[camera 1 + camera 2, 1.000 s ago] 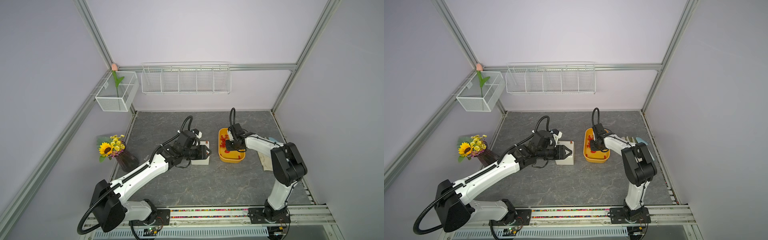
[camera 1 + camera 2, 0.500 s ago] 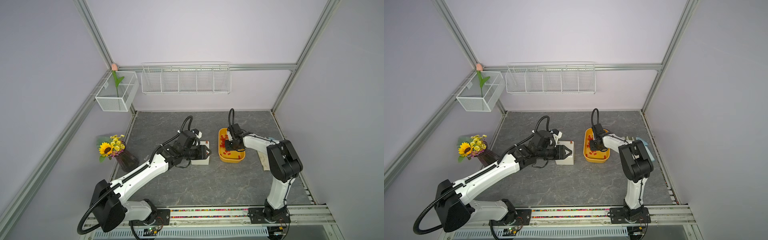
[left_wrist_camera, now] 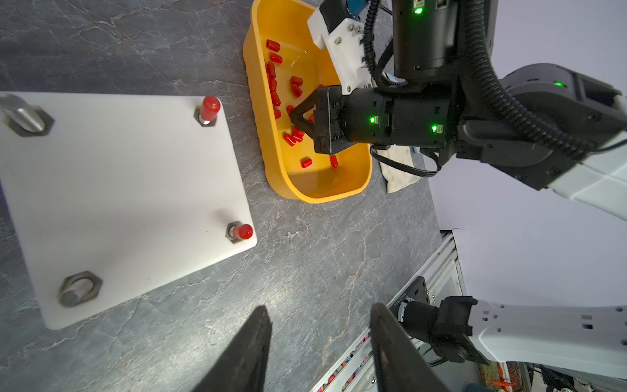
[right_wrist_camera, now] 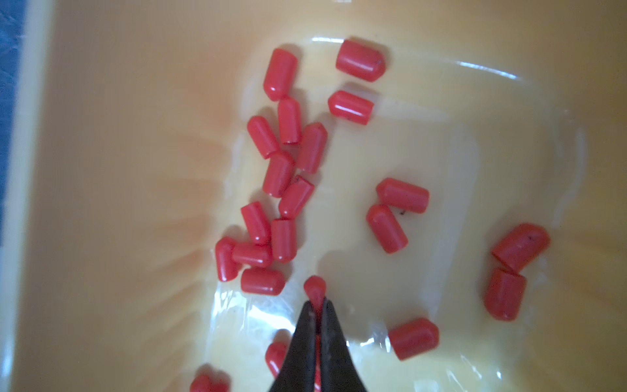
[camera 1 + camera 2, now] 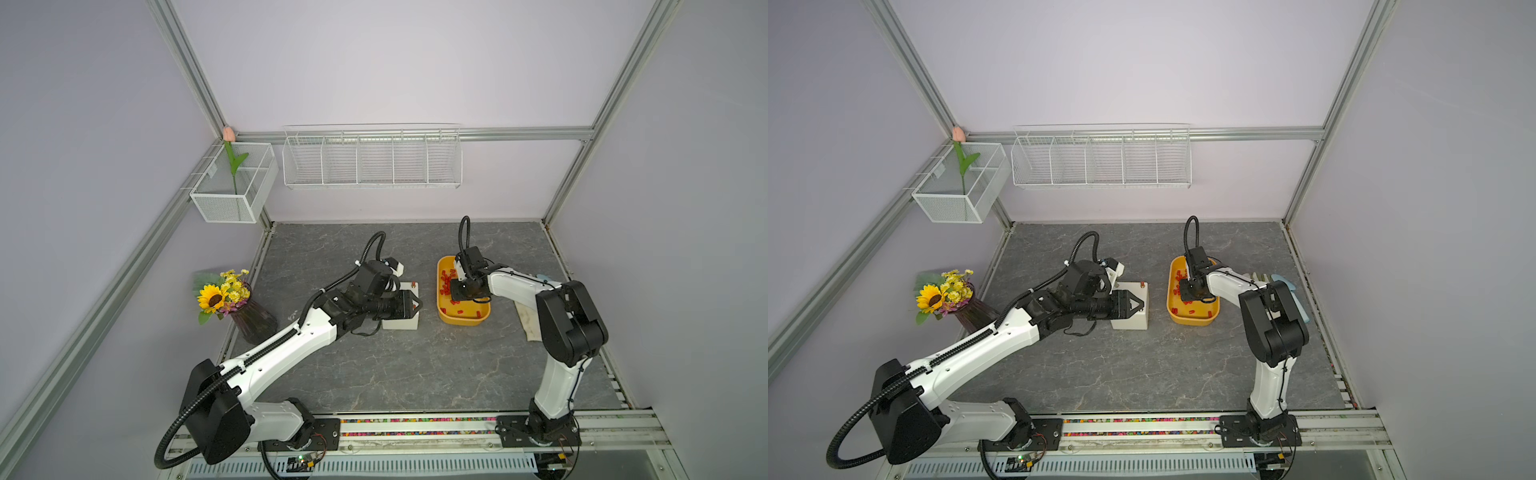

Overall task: Cover the protruding screws with screw protection sleeves
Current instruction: Pick up the screw protection sleeve from the storage box.

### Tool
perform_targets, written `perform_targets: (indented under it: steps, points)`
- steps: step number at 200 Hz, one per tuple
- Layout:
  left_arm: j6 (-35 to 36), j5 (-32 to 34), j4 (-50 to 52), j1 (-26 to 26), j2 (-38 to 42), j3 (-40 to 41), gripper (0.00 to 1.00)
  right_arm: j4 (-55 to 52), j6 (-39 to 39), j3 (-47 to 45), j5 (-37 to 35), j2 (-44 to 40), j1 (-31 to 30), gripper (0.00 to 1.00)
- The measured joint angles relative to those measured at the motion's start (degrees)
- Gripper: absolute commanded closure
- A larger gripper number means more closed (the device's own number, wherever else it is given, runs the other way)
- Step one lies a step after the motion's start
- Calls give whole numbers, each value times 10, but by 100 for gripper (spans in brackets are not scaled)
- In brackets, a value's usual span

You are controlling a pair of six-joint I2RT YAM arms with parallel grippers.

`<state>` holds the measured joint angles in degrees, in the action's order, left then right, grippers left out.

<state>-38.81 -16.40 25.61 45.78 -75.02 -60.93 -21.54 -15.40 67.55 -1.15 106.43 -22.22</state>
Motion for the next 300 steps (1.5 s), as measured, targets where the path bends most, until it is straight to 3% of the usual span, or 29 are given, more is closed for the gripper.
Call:
perform_targets:
  steps: [74,146,239,300]
  points:
    - [1,24,3,-1,11,0,54,-14,7,-26,43,-165,0,94]
    - [17,6,13,-50,33,-38,56,-52,17,-27,165,-333,0,93]
    - [39,-131,0,-75,37,-79,70,-76,26,-38,352,-407,-30,93]
    - [41,-216,-17,-76,29,-90,75,-89,40,-43,407,-411,-61,93]
